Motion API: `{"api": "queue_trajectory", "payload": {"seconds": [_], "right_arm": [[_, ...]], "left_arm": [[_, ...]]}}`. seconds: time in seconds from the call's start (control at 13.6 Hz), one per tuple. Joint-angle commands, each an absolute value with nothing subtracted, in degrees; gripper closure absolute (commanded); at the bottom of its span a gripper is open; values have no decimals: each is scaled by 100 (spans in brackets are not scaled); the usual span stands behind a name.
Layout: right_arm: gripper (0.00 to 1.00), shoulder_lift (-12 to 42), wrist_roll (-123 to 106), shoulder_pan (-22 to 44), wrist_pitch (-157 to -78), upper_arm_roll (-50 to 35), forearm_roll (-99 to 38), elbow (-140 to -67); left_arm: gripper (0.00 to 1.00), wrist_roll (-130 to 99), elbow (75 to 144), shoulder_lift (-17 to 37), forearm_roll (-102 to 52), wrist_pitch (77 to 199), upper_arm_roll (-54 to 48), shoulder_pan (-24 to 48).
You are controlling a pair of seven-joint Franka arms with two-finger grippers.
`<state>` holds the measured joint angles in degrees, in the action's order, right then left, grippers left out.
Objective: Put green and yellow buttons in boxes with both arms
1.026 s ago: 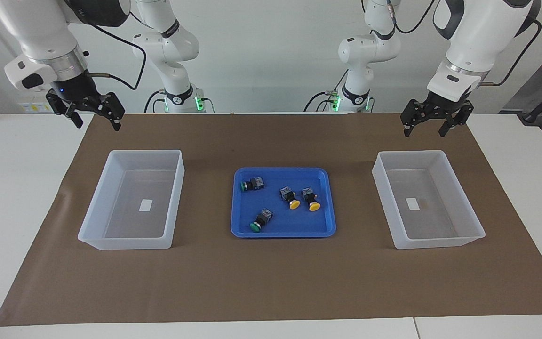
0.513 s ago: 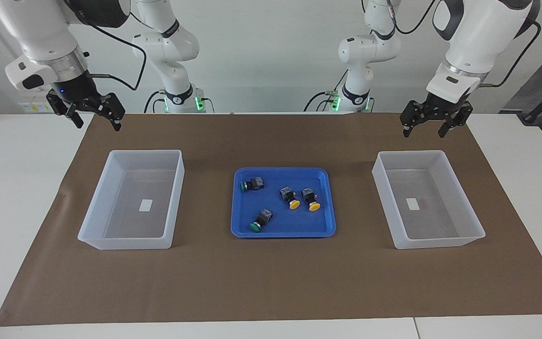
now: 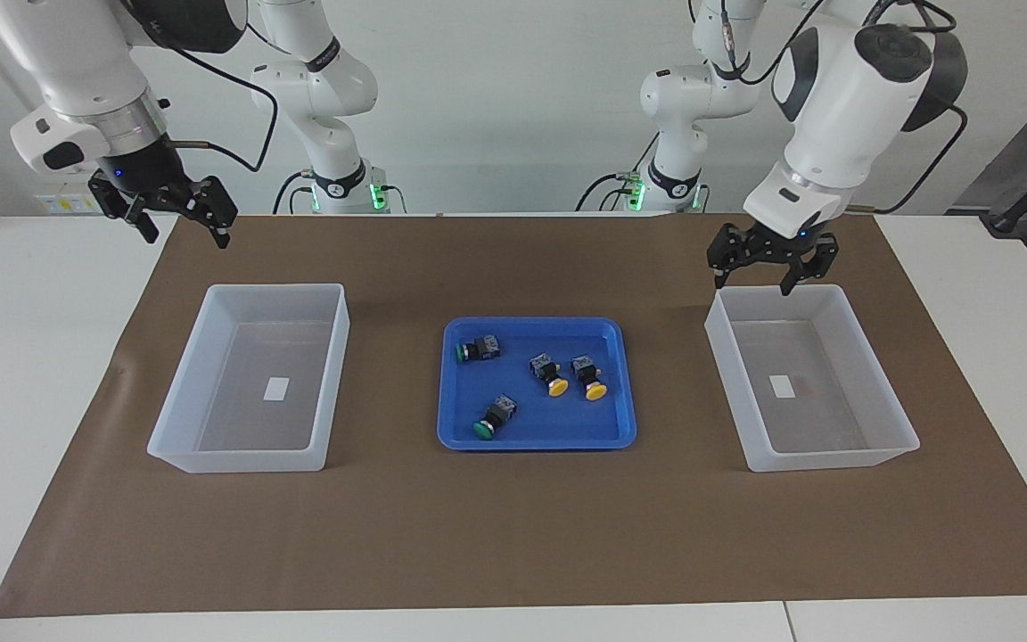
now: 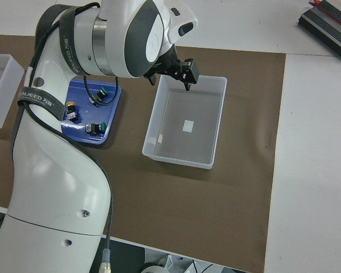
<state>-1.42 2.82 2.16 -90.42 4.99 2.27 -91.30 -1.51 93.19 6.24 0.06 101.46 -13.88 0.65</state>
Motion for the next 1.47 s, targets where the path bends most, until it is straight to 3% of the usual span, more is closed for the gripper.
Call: {"api": "queue_trajectory", "payload": {"seconds": [0.0, 0.29, 0.44, 0.88, 1.39], "right_arm": [[0, -246, 158, 211, -9132, 492, 281, -9264], [0, -290, 193, 220, -9158, 492, 281, -9369], [0, -299, 220, 229, -9289, 483, 281, -9483], [0, -273, 816, 579, -9957, 431, 281, -9984], [0, 25, 1439, 992, -10422, 396, 211, -9984]], "left_arm": [[0, -167, 9246, 1009, -35, 10545, -1318, 333], [0, -703, 9816, 1177, -35, 11635, -1318, 544], [0, -1438, 9887, 1606, -18, 12108, -1318, 886], [0, -1863, 11169, 1863, 0, 13814, -1301, 1371], [0, -2382, 11390, 1854, 0, 13957, -1310, 1591]]}}
